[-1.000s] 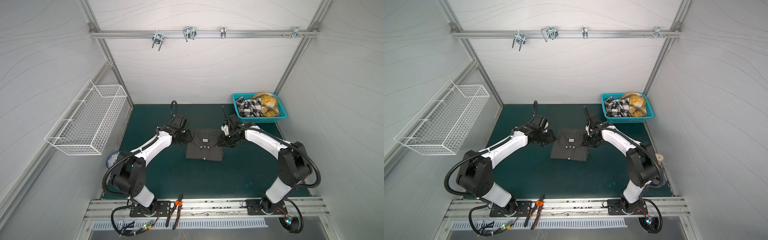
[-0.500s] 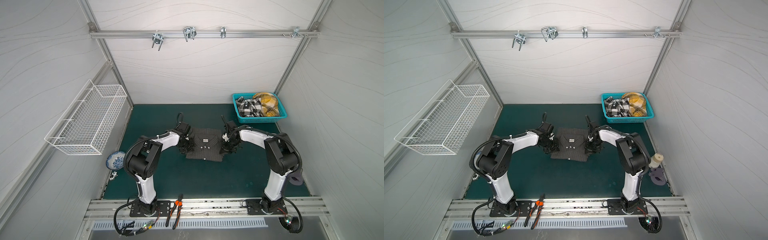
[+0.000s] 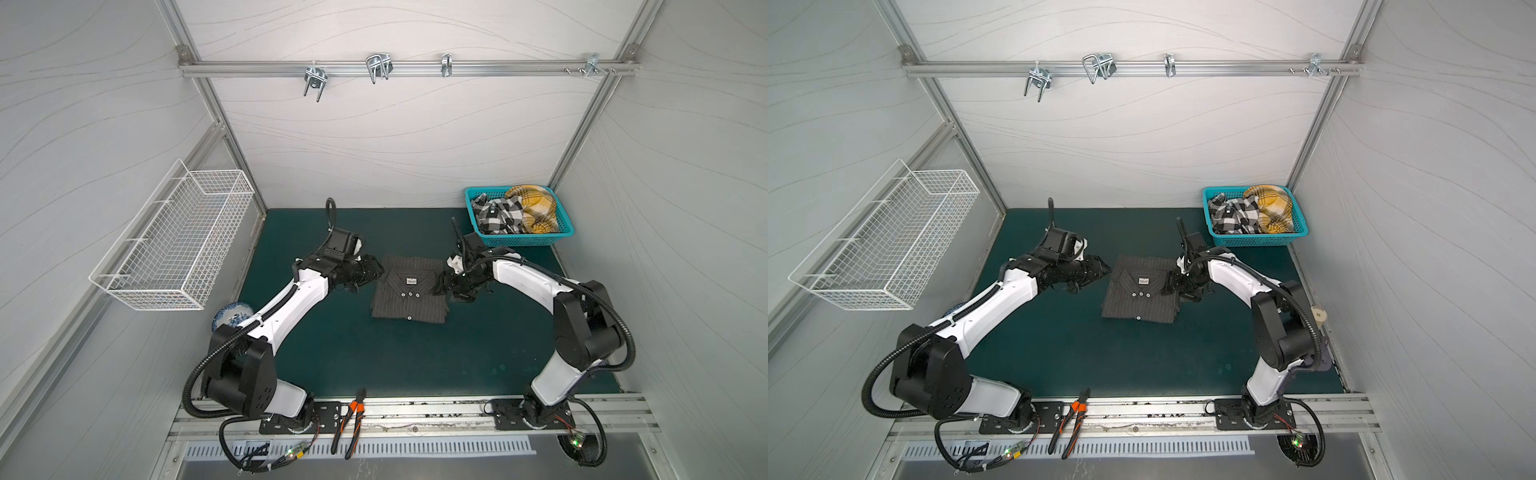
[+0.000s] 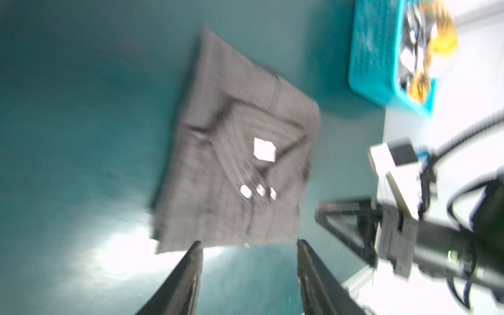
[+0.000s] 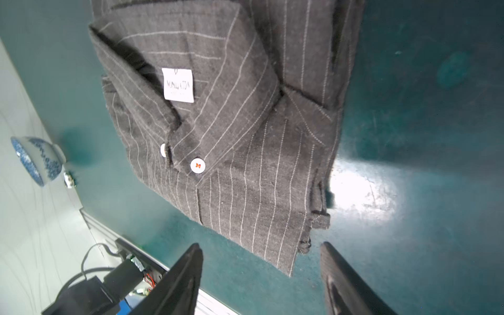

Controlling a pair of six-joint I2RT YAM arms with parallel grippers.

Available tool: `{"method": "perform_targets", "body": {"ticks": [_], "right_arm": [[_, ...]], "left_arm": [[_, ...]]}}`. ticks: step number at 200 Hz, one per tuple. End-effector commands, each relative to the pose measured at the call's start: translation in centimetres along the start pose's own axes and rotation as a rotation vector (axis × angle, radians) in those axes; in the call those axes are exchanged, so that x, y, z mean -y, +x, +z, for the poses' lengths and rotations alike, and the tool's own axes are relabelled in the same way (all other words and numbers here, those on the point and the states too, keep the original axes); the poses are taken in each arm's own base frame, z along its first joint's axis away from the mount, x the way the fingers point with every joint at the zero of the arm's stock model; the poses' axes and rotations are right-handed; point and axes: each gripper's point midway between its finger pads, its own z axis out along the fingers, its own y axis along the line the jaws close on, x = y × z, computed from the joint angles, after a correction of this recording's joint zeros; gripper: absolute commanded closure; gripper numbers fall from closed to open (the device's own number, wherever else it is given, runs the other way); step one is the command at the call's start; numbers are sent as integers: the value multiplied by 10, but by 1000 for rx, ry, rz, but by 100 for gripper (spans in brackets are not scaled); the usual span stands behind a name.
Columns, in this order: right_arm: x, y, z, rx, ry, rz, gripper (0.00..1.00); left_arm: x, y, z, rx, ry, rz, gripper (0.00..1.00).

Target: Fold and stack the long sleeve shirts

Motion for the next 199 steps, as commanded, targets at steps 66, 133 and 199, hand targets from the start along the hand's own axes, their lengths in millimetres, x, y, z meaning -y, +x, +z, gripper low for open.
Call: {"method": "perform_targets", "body": {"ticks": [66,133,199], "right_arm": [[10,1,10,-21,-48,64,33],[13,3,31,-60,-36,93,35],[3,6,44,-93,-69,84,39]], "left_arm": [[-53,8,34,-123,-11,-128,22],[-64,10,70,-186,-17,-185,23],[-66,20,88,-222,-34,-180,27]]}}
